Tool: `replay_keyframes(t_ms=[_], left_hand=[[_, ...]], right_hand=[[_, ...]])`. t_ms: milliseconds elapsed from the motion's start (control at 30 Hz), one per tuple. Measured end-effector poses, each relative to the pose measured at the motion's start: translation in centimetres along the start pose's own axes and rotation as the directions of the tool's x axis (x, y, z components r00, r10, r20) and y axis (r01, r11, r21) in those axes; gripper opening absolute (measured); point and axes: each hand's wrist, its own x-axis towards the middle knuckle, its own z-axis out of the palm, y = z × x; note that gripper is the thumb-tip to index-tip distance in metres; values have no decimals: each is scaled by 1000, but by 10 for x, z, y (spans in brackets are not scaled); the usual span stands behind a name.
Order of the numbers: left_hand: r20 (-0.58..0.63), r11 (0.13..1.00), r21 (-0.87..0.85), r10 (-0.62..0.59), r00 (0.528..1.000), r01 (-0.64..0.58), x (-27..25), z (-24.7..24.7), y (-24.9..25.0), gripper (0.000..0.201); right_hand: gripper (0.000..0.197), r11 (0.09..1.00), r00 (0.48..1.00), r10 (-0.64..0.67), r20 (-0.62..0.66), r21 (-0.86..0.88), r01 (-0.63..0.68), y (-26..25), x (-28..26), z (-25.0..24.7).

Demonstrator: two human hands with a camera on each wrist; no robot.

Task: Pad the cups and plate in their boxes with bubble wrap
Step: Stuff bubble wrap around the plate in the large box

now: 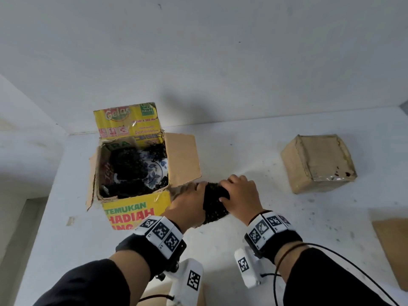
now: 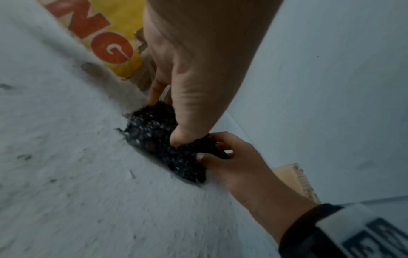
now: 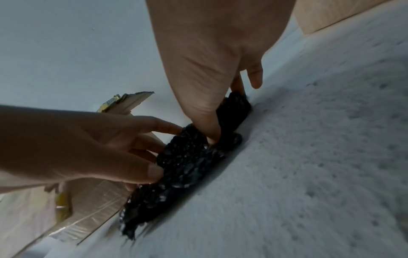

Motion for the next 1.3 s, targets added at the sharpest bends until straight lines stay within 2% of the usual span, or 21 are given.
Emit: replay_keyframes(t_ms=[67, 167, 233, 333, 433, 500, 600, 700, 833, 900, 967, 1100, 1133, 1200, 1267, 1300], left_hand=[[-33, 1000, -9, -6, 999, 5, 1, 0, 4, 59], [-74, 997, -81, -6, 997, 0, 0, -8, 11, 46], [-102, 984, -171, 26, 994, -43, -2, -15, 17, 44], [-189, 940, -303, 103, 977, -158, -11, -33, 31, 40], [-301, 846, -470, 114, 947, -251, -23, -57, 43, 31], [-339, 782, -570, 58, 939, -254, -28, -74, 42, 24], [-370, 629, -732, -46, 928, -261, -32, -98, 26, 19], [-380, 492, -828, -137, 915, -269, -40, -120, -2, 29], [-249, 252, -949, -231, 941, -189, -53, -136, -48, 27], [-171, 137, -981, -286, 943, -136, -56, -136, -72, 38], [-129, 51, -992, -357, 925, -118, -59, -133, -94, 52], [-94, -96, -985, -393, 915, -142, -64, -126, -129, 47], [-102, -127, -978, -396, 913, -164, -66, -125, -135, 41], [-99, -114, -980, -438, 894, -165, -66, -120, -149, 26], [-85, -70, -990, -421, 903, -125, -65, -117, -157, 5], [-85, -54, -992, -387, 918, -115, -64, -116, -160, 9]], right_hand=[[23, 999, 999, 26, -21, 47, -25, 2, -1, -2], [16, 962, 993, 107, -47, 257, -91, 12, -3, -11], [11, 870, 982, 188, -28, 468, -154, 22, -5, -23], [7, 669, 963, 267, 27, 714, -205, 35, -10, -52], [11, 458, 956, 290, 35, 872, -171, 35, -14, -90], [17, 338, 957, 290, -1, 936, -102, 28, -17, -115], [30, 251, 973, 224, -61, 968, 3, 6, -14, -144], [38, 208, 987, 126, -96, 976, 69, -26, 0, -160], [25, 312, 981, 136, -140, 946, 92, -76, 29, -166], [22, 394, 979, 121, -163, 913, 103, -98, 44, -161], [20, 482, 981, 120, -151, 873, 76, -116, 56, -152], [5, 664, 981, 122, -148, 747, 30, -139, 76, -137], [16, 738, 989, 94, -116, 674, 9, -142, 80, -134], [47, 851, 999, 41, 6, 523, -38, -147, 84, -130], [71, 900, 996, 28, 85, 432, -62, -152, 86, -127], [76, 916, 995, 12, 102, 397, -52, -154, 87, -125]])
